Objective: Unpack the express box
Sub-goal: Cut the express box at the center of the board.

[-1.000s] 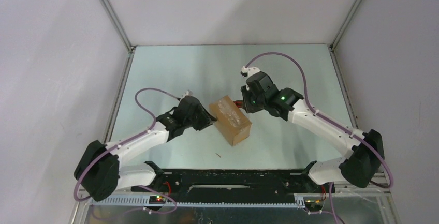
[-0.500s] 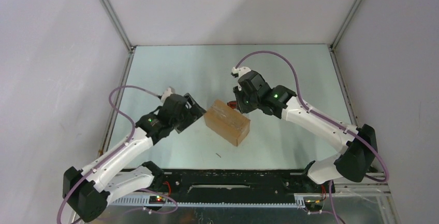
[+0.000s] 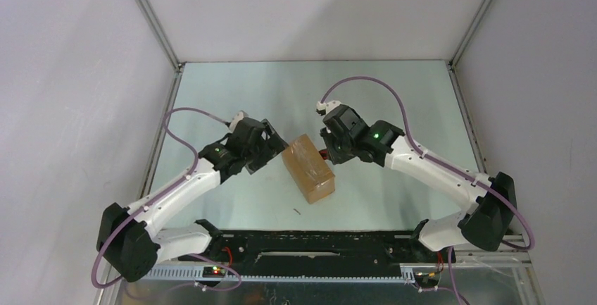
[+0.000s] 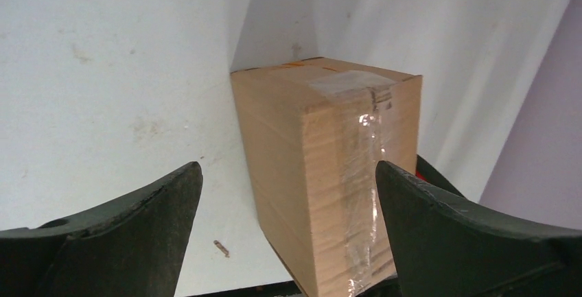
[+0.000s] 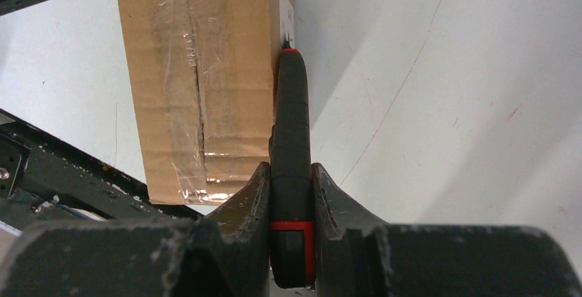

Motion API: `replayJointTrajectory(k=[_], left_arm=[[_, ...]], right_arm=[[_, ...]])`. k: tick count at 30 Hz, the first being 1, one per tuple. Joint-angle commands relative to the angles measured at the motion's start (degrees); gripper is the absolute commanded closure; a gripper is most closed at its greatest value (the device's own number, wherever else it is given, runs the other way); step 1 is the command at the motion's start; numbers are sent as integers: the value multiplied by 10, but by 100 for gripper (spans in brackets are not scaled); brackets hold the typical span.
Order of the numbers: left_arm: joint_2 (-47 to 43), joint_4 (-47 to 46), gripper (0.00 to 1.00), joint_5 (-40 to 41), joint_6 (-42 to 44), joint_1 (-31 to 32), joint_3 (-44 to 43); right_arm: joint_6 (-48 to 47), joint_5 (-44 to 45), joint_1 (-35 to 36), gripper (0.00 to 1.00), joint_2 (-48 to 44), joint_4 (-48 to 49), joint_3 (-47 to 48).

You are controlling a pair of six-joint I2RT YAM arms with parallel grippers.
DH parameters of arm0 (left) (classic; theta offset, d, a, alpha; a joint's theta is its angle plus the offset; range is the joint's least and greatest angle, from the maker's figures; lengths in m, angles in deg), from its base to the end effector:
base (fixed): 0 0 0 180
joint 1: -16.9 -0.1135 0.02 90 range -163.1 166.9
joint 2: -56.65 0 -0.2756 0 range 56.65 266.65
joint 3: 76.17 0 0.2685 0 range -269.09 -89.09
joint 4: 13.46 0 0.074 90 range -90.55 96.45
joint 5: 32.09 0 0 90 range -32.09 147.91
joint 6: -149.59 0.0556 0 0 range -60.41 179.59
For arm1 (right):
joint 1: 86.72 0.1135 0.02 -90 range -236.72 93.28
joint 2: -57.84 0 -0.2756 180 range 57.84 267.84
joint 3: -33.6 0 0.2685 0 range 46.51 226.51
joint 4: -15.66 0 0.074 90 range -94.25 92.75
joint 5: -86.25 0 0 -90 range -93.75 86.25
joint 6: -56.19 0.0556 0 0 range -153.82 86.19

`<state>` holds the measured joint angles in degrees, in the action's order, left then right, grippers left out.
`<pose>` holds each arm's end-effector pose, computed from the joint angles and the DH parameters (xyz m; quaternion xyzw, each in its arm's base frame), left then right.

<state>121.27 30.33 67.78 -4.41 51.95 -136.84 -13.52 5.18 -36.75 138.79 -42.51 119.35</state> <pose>0.2153 -0.1394 0.2487 -0.2623 0.8921 -0.2211 0.2942 0.2132 0.2403 0.3047 -0.2188 0.9212 0.1198 0.2987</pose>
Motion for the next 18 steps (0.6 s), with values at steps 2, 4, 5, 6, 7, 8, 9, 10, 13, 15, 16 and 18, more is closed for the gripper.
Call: replayJointTrajectory(k=[2,4,5,6,7,8,9,10,13,15,16,18], left_arm=[[17,-53,2,-27,11,-5,-13],[39,-50,8,-42,19,-6,-17],[50,-50,11,-51,19,-6,-17],[58,-55,13,-58,18,-6,-14],[65,-67,14,-68,18,-6,-8],[70,-78,14,-74,19,-6,-4],[76,-86,15,-79,21,-6,-1],[79,-94,15,-84,25,-6,0],[86,-98,16,-91,25,-6,-1],[87,-94,16,-88,19,-7,5],[87,-96,16,-88,17,-6,9],[90,-100,16,-93,13,-6,16]], right_arm=[[21,36,-7,100,-26,-9,10],[28,61,-14,100,-28,-15,17],[30,79,-16,100,-31,-18,21],[32,93,-19,100,-35,-22,26],[30,103,-22,100,-40,-23,32],[26,111,-23,100,-43,-24,41],[22,119,-23,100,-45,-27,49],[17,124,-24,100,-47,-32,59],[6,130,-22,100,-52,-39,87],[-3,113,-20,100,-58,-37,106],[-9,99,-17,100,-59,-35,117],[-20,79,-5,100,-53,-34,142]])
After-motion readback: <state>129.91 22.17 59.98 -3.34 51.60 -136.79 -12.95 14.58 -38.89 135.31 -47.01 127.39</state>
